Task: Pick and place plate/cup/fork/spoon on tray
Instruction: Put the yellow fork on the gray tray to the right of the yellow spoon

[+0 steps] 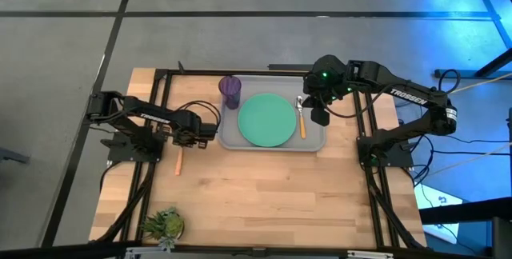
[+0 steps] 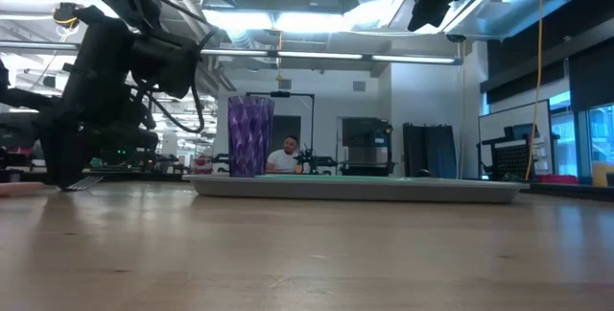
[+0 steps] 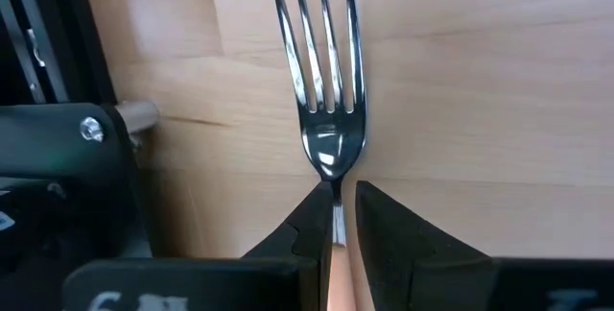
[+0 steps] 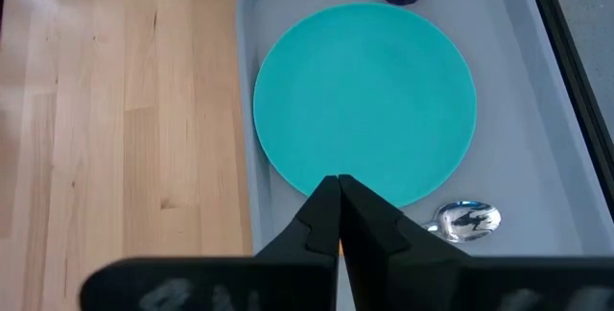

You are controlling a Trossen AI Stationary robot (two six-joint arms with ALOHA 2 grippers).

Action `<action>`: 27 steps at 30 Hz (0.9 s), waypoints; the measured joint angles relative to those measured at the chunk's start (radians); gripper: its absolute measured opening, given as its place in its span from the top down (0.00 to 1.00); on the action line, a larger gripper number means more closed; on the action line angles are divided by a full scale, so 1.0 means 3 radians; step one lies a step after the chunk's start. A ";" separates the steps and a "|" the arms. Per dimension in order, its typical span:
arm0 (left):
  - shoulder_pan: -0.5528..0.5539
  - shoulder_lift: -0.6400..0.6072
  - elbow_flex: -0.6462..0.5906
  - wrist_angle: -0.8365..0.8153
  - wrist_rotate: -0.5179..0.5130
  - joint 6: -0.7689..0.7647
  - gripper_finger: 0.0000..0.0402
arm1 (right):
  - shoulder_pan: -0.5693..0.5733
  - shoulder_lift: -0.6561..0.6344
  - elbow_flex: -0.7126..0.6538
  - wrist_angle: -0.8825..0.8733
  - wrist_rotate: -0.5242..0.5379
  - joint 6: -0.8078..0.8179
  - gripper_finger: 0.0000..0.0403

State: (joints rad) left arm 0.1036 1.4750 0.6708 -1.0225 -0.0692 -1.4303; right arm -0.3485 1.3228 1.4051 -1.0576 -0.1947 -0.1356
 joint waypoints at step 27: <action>-0.0050 -0.0003 -0.0157 0.0031 0.0005 0.0001 0.89 | 0.0001 0.0000 -0.0001 -0.0004 -0.0086 0.0108 0.97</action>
State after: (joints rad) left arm 0.0887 1.4742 0.6237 -1.0134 -0.0679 -1.4300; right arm -0.3481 1.3228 1.4048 -1.0588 -0.2207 -0.1032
